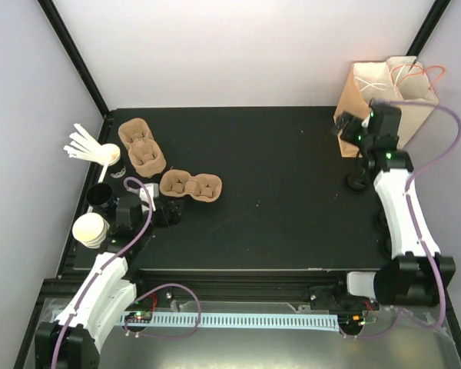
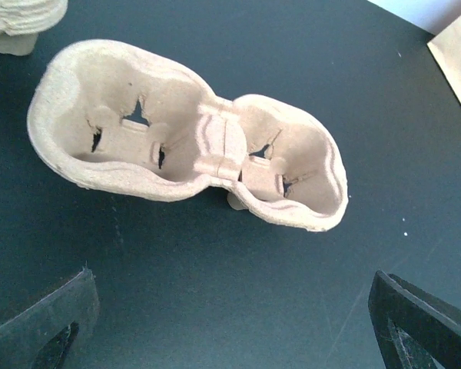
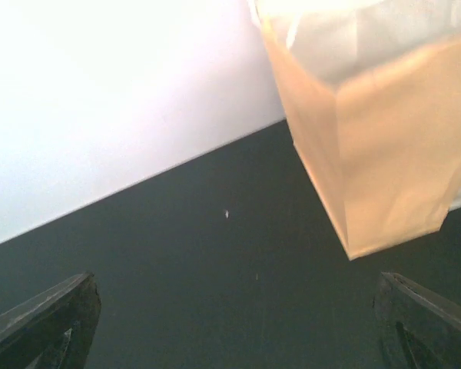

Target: Pack the takeout coffee

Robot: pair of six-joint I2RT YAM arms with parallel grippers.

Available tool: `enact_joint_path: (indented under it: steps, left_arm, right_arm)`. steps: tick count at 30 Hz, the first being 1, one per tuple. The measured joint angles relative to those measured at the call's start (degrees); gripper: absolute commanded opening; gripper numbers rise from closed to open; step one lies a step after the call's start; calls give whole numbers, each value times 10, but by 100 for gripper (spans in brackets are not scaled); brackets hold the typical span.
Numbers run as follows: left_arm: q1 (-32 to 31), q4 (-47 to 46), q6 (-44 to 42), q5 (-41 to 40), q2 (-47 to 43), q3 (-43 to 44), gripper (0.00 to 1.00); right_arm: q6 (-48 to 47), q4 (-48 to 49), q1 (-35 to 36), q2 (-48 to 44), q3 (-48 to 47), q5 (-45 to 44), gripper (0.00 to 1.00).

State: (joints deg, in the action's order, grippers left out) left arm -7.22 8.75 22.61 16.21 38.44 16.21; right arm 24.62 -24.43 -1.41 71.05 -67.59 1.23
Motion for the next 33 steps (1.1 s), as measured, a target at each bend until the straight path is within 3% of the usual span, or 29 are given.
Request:
enact_joint_path:
  steps: [17, 19, 23, 26, 29, 31, 33]
  left_arm:
    - [0, -25, -9, 36, 4, -8, 99]
    - [0, -26, -10, 36, 4, -8, 99]
    - [0, -28, -10, 36, 5, -8, 99]
    - [0, -28, -10, 36, 6, -8, 99]
    - [0, -28, -11, 37, 7, -8, 99]
    - [0, -28, -11, 37, 7, -8, 99]
    - [0, -28, -11, 37, 7, -8, 99]
  right_arm:
    - [-55, -272, -9, 479, -706, -133, 97]
    - [-62, -283, -10, 505, -732, -140, 93]
    - [-82, -287, -11, 510, -691, -147, 88]
    - [-97, -295, -12, 516, -673, -158, 71]
    - [-112, -301, -12, 520, -674, -164, 47]
    - [-119, -305, -11, 520, -676, -164, 25]
    - [-131, -306, -11, 520, -678, -164, 15]
